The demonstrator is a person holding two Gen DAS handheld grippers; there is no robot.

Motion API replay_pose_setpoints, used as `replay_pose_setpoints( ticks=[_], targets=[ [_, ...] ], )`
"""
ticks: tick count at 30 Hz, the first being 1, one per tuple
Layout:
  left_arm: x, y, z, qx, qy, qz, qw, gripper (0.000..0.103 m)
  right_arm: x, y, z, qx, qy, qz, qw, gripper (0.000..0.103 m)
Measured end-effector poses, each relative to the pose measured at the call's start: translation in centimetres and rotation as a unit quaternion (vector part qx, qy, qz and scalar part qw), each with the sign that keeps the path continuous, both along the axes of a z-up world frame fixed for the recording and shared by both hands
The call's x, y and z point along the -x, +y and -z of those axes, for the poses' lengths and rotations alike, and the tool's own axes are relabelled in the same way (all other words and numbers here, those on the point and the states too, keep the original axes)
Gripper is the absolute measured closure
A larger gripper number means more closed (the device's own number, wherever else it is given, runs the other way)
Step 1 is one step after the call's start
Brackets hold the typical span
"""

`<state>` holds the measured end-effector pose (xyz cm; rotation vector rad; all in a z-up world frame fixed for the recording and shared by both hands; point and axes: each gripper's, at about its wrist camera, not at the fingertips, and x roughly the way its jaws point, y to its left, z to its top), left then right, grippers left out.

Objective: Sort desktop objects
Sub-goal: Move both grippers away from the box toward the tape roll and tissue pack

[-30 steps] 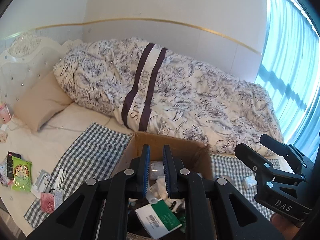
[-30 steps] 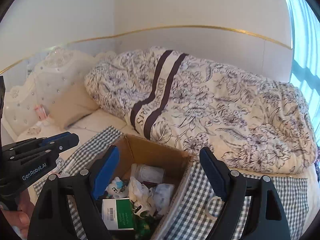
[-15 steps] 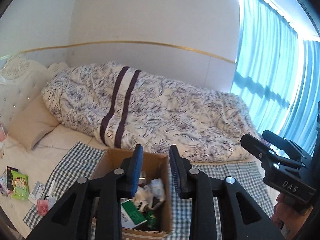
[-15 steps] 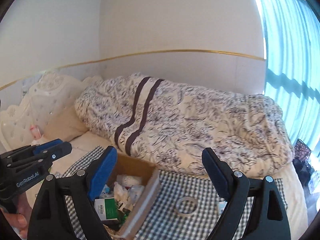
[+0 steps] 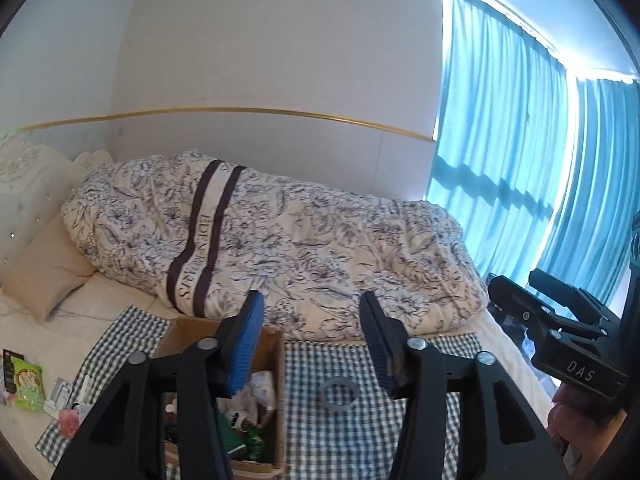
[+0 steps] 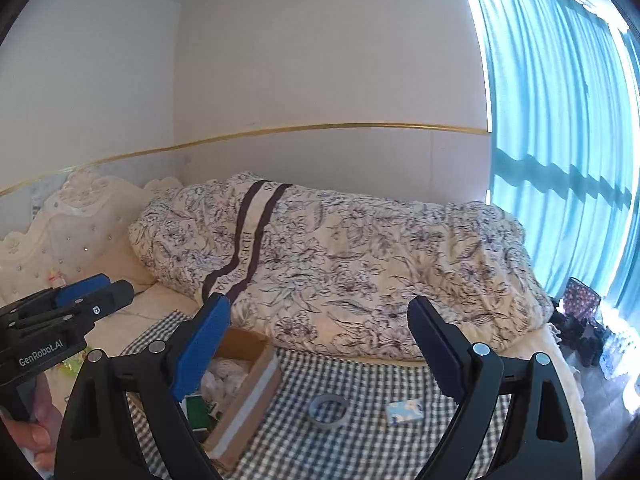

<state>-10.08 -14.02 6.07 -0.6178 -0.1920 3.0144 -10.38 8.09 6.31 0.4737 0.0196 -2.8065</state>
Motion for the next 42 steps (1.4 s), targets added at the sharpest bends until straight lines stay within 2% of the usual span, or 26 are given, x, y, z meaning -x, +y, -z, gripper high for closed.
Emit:
replay_pose_setpoints(
  ticks=[4, 10, 13, 20, 26, 28, 42],
  targets=[
    [-0.4, 2.2, -0.1, 0.001, 0.008, 0.017, 0.9998, 0.041, -0.6, 2.0, 0.0, 0.0, 0.0, 0.01, 1.0, 0.008],
    [-0.2, 5.3, -0.1, 0.0, 0.009, 0.033, 0.9994, 0.032, -1.3, 5.4, 0.0, -0.003, -0.003, 0.026, 1.0, 0.008],
    [-0.2, 7.2, 0.1, 0.007, 0.011, 0.039, 0.9992, 0.023, -1.6, 7.7, 0.0, 0.005, -0.002, 0.042, 0.999, 0.002],
    [-0.1, 10.2, 0.7, 0.017, 0.009, 0.051, 0.9985, 0.019, -2.0, 11.9, 0.7, 0.02, -0.005, 0.068, 0.997, 0.0],
    [0.2, 11.8, 1.4, 0.021, 0.014, 0.063, 0.9977, 0.017, -1.1, 13.4, 1.9, 0.019, -0.017, 0.075, 0.997, 0.0],
    [0.7, 11.9, 1.8, 0.022, 0.012, 0.065, 0.9976, 0.009, -0.5, 13.7, 2.3, 0.017, -0.025, 0.077, 0.997, 0.0],
    [6.8, 12.0, 8.3, 0.013, -0.048, 0.058, 0.9971, 0.008, 5.6, 14.5, 8.7, 0.006, -0.086, 0.079, 0.993, 0.0]
  ],
)
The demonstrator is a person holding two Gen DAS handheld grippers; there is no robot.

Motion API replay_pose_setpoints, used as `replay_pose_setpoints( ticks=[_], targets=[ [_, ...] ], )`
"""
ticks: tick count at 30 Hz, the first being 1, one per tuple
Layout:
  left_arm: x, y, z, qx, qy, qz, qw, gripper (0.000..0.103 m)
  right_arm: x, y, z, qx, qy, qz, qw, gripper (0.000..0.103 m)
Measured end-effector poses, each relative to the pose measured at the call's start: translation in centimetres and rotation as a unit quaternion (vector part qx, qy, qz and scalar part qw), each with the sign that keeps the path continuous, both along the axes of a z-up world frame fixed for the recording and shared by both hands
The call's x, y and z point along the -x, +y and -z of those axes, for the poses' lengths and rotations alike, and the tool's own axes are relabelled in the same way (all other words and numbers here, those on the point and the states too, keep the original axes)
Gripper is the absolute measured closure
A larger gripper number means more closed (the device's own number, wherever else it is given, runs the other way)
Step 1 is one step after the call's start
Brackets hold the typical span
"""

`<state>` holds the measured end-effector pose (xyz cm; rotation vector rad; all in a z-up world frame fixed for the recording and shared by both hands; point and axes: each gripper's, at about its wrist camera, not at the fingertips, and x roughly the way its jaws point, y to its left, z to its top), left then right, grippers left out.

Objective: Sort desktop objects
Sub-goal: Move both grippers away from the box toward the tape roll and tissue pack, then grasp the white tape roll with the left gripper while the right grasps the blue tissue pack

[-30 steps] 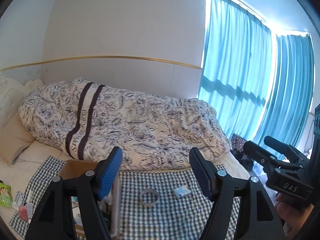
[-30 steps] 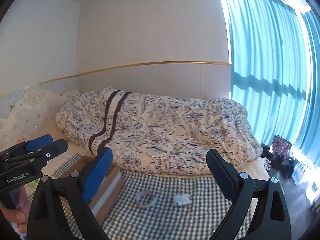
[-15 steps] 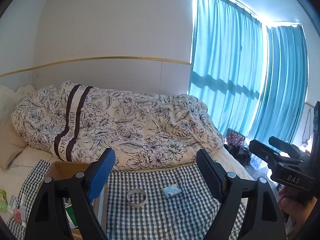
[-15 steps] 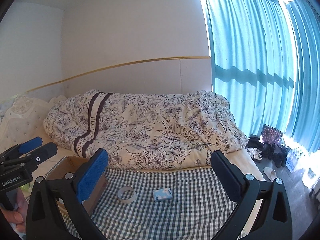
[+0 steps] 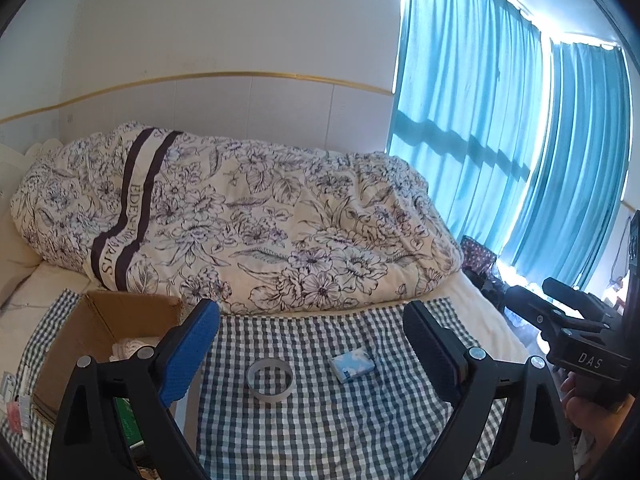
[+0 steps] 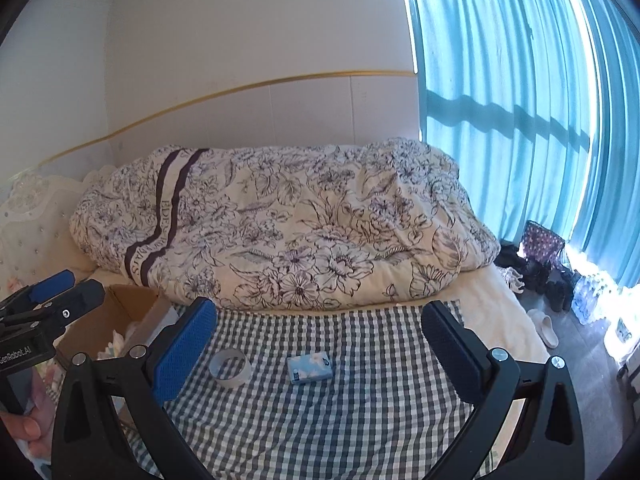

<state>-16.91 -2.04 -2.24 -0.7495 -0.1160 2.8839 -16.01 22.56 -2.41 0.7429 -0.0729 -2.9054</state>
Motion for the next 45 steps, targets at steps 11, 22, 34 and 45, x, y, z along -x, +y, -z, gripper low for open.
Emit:
replay_pose_setpoints(
  ticks=[11, 22, 34, 45],
  targets=[
    [5.5, 0.3, 6.8, 0.007, -0.057, -0.005, 0.9983, 0.008, 5.6, -1.7, 7.2, -0.028, -0.063, -0.018, 0.997, 0.0],
    [9.8, 0.0, 15.4, 0.017, -0.131, -0.007, 0.9912, 0.008, 10.0, -2.9, 15.3, -0.037, -0.127, -0.04, 0.99, 0.0],
    [13.8, -0.1, 23.0, 0.01, -0.182, -0.005, 0.9833, 0.008, 13.3, -4.2, 21.9, -0.063, -0.168, -0.059, 0.982, 0.0],
    [16.8, -1.0, 27.6, 0.006, -0.212, -0.016, 0.9772, 0.008, 15.5, -4.8, 25.4, -0.073, -0.176, -0.063, 0.98, 0.0]
  ],
)
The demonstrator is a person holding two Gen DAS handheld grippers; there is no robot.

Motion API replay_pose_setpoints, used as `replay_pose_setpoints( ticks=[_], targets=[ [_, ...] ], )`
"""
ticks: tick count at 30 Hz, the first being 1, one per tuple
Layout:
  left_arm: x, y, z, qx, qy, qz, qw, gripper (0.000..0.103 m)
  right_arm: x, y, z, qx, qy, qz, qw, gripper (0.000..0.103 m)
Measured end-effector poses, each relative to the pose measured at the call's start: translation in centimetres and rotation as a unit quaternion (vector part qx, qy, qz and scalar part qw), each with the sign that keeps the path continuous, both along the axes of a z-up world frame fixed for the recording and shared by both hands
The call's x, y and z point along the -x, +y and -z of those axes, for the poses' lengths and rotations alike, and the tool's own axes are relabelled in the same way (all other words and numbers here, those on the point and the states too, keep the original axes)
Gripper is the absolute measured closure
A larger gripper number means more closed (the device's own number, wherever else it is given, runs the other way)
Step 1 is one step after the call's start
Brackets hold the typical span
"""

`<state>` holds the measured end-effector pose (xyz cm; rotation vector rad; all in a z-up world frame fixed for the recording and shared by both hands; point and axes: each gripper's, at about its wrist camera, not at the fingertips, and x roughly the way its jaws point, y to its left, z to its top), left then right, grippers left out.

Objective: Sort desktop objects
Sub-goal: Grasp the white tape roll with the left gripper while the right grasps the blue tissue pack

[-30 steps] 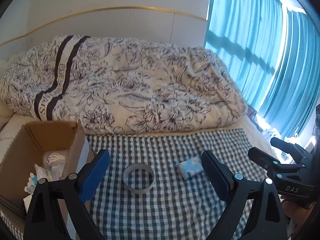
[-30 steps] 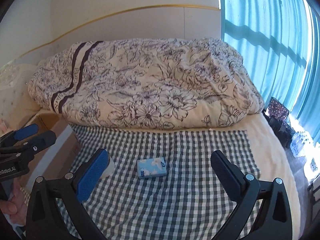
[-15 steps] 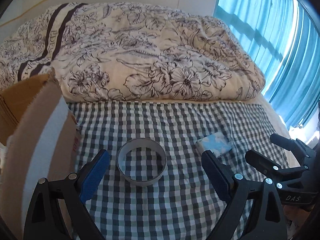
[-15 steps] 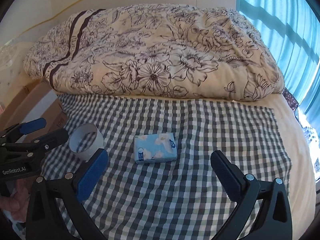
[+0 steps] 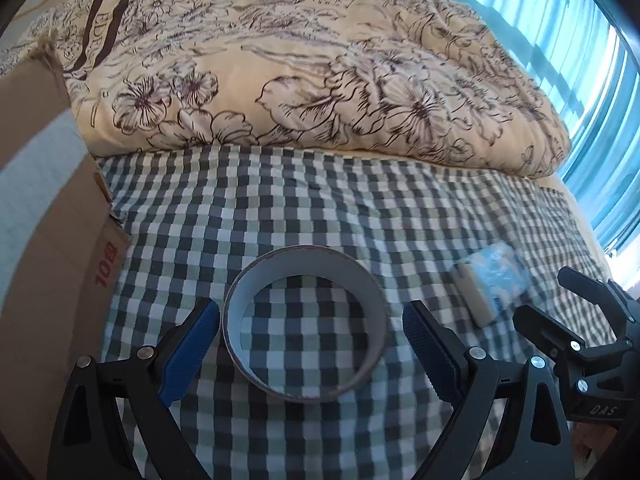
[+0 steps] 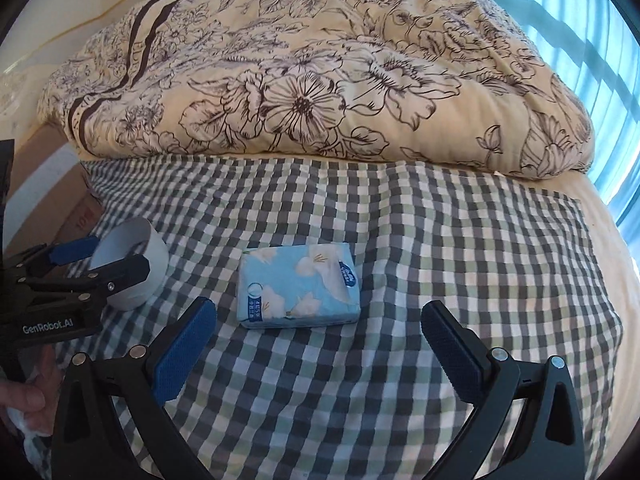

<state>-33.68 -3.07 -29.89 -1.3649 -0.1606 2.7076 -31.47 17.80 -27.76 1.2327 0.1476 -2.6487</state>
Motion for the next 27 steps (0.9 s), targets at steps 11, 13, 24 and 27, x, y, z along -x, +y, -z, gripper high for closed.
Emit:
replay_pose_setpoints(
  ticks=[11, 13, 24, 27],
  targets=[
    [1.3, 0.4, 2.0, 0.011, -0.002, -0.002, 0.9999, 0.008, 1.9, -0.8, 2.3, 0.002, -0.008, 0.002, 1.0, 0.0],
    [1.2, 0.7, 2.1, 0.023, 0.001, -0.001, 0.9997, 0.02, 2.3, -1.1, 3.0, -0.006, -0.017, 0.002, 1.0, 0.0],
    [0.6, 1.3, 2.5, 0.047, 0.027, -0.007, 0.9985, 0.02, 1.2, -1.0, 3.0, -0.02, 0.019, 0.028, 0.999, 0.029],
    [0.2, 1.1, 2.5, 0.045, 0.033, -0.008, 0.9984, 0.02, 0.4, -1.2, 2.7, -0.027, 0.04, 0.031, 0.998, 0.029]
  ],
)
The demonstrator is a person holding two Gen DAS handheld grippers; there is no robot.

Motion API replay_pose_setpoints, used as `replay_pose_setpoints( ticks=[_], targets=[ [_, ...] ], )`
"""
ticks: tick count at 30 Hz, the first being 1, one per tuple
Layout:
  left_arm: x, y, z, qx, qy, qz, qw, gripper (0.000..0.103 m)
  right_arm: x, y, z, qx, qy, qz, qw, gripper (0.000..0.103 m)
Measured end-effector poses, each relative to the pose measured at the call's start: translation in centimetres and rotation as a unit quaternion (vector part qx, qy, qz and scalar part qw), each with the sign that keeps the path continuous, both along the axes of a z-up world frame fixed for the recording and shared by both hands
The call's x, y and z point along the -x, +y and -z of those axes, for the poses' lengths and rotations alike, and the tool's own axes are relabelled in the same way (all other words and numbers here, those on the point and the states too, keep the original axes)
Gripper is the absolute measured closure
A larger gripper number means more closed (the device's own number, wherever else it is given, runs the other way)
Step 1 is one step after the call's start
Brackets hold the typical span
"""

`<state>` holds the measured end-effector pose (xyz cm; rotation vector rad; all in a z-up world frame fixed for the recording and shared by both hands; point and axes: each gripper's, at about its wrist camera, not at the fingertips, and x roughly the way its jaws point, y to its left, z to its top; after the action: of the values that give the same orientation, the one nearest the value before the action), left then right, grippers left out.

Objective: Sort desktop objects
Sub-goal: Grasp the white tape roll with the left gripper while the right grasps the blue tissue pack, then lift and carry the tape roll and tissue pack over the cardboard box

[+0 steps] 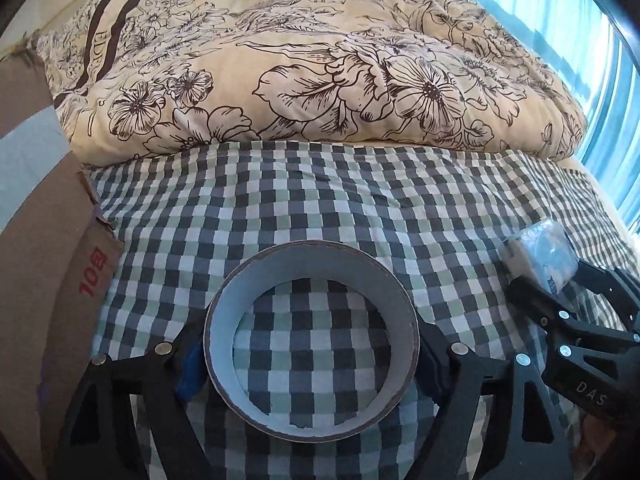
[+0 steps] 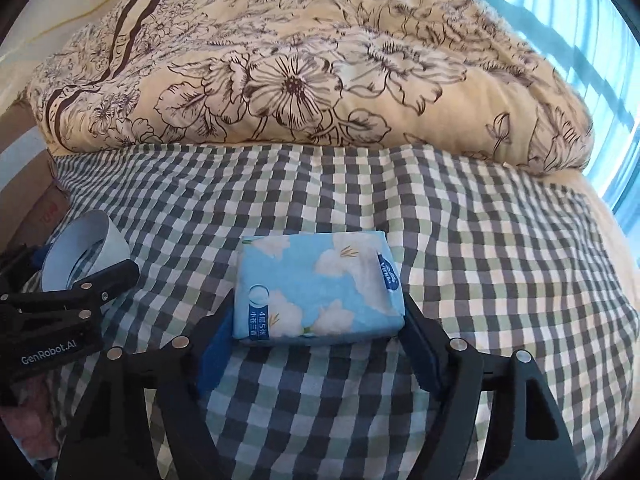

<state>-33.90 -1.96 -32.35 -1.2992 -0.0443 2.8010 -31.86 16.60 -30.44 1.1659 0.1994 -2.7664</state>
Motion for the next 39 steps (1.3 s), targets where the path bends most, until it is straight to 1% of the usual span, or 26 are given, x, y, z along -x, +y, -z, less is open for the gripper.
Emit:
replay_pose_setpoints(
  ticks=[2, 7, 10, 12, 15, 18, 22, 23, 25, 29, 34, 37, 39],
  targets=[
    [0.0, -0.3, 0.1, -0.005, 0.002, -0.002, 1.0, 0.02, -0.7, -0.2, -0.4, -0.008, 0.022, 0.001, 1.0, 0.029],
    [-0.4, -0.1, -0.1, 0.006, 0.015, -0.003, 0.9999, 0.02, -1.8, -0.7, -1.1, -0.021, 0.065, -0.001, 0.998, 0.029],
    [-0.9, 0.2, -0.6, 0.018, 0.031, -0.006, 0.9993, 0.02, -2.5, -0.4, -1.9, -0.007, 0.087, -0.004, 0.996, 0.029],
    [-1.2, 0.5, -1.1, 0.034, 0.042, -0.015, 0.9985, 0.02, -2.9, -0.1, -2.6, 0.01, 0.099, -0.007, 0.995, 0.029],
    [-1.7, 0.9, -1.8, 0.043, 0.048, -0.009, 0.9979, 0.02, -3.6, 0.2, -3.3, 0.023, 0.097, -0.01, 0.995, 0.029],
    [-2.9, 1.0, -2.7, 0.047, 0.057, -0.005, 0.9973, 0.02, -4.5, 0.2, -3.7, 0.025, 0.093, -0.016, 0.995, 0.029],
    [-4.0, 1.0, -3.4, 0.046, 0.061, -0.005, 0.997, 0.02, -4.8, 0.0, -3.6, 0.001, 0.089, -0.018, 0.996, 0.029],
    [-4.4, 0.9, -3.7, 0.046, 0.063, -0.005, 0.9969, 0.02, -4.5, 0.1, -3.5, -0.004, 0.08, -0.02, 0.997, 0.029],
    [-4.9, 0.8, -4.2, 0.043, 0.063, -0.004, 0.9971, 0.02, -4.4, 0.6, -3.5, 0.005, 0.077, -0.021, 0.997, 0.029],
    [-6.2, 0.5, -5.9, 0.035, 0.076, -0.005, 0.9965, 0.02, -4.8, 2.1, -4.5, 0.037, 0.086, -0.006, 0.996, 0.029],
    [-7.5, 0.5, -8.6, 0.023, 0.094, -0.008, 0.9953, 0.02, -6.6, 2.8, -6.8, 0.047, 0.111, 0.001, 0.993, 0.029],
    [-8.4, 0.6, -10.9, 0.012, 0.108, -0.01, 0.9941, 0.02, -8.1, 3.2, -8.5, 0.053, 0.128, 0.004, 0.99, 0.029],
    [-9.1, 0.8, -12.3, 0.011, 0.12, -0.008, 0.9927, 0.02, -8.9, 3.5, -9.7, 0.06, 0.135, 0.006, 0.989, 0.029]
  ],
)
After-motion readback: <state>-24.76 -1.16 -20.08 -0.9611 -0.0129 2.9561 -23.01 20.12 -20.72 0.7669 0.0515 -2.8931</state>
